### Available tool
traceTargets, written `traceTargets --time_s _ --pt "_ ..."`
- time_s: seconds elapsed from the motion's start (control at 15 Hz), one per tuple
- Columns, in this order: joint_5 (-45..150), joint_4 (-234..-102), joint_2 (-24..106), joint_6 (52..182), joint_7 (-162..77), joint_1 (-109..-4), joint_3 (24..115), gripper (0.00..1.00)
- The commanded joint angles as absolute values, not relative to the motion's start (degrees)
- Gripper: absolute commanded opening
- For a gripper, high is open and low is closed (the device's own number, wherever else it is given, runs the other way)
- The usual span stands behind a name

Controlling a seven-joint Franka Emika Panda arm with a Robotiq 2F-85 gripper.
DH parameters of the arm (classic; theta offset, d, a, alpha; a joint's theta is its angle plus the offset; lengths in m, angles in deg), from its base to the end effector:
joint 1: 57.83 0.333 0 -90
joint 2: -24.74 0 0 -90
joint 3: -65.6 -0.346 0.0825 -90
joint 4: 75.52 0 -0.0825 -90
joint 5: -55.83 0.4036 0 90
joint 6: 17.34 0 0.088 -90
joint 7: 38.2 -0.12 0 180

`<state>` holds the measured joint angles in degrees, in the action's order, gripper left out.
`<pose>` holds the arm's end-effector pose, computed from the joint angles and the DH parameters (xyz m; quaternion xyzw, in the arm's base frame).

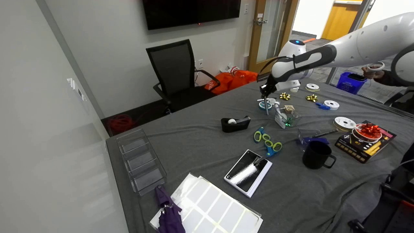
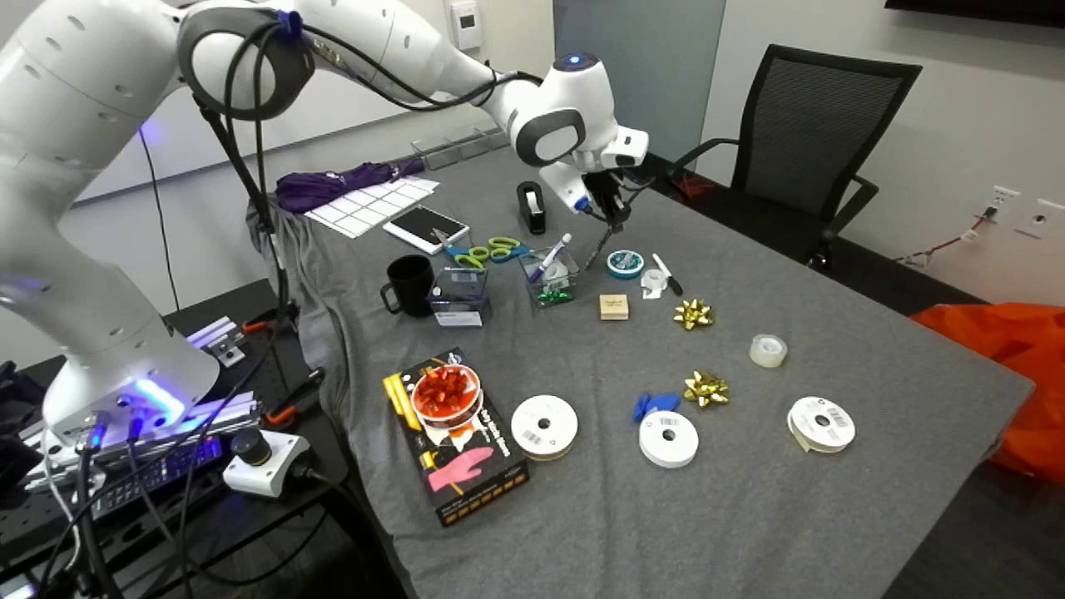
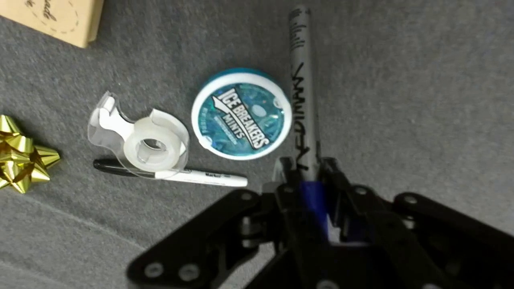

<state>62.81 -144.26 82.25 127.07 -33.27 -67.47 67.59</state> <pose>0.8162 -0.1588 0.1908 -0.9828 0.0906 -0.1607 0.0066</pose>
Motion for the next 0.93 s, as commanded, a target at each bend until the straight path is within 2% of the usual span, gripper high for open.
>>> traceTargets --time_s 0.0,0.4,0.87 --pt "57.5 -137.4 87.4 122.9 -34.9 -65.5 70.5 0.05" --pt "53.0 -133.9 90.4 116.5 -29.9 -65.4 69.2 0.05" --pt "50.0 -139.2 89.9 119.7 -23.2 -64.8 68.2 0.05"
